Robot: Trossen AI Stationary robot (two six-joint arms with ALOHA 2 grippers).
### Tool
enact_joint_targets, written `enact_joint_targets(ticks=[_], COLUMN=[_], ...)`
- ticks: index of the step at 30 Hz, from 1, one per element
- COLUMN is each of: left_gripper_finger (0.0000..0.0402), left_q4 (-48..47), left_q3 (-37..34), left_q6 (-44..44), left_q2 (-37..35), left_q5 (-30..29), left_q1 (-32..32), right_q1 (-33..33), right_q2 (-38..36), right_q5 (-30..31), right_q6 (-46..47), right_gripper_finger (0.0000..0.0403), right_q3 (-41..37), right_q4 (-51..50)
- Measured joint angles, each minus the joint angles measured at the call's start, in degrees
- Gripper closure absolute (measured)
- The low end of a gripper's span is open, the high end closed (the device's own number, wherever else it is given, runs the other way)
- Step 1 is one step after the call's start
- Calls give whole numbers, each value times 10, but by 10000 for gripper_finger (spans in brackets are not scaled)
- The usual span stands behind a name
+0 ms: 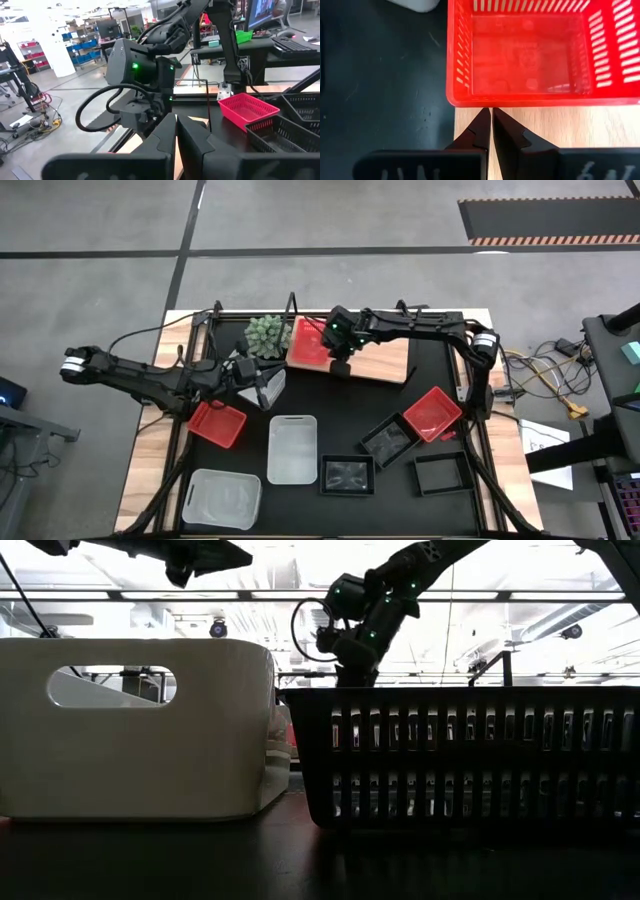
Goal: Stack baskets on shelf by color
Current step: Put the middle red basket on the shelf, then put the middle white bin on the shelf
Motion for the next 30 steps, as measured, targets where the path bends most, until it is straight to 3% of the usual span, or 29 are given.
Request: enact_joint_targets(ticks=[18,30], left_gripper_finger=[402,402], left_q4=[-1,5], left_q3=[-5,-8], left_q6=[1,0], left_q2=[1,3], left_q5=[0,1], left_q1=[0,0], right_q1=[7,139], right_q2=[-11,-111], right_q5=[7,6], right_q6=[13,49], right_gripper_finger=[392,392], right_q3=[0,-19], right_q4=[-8,-50])
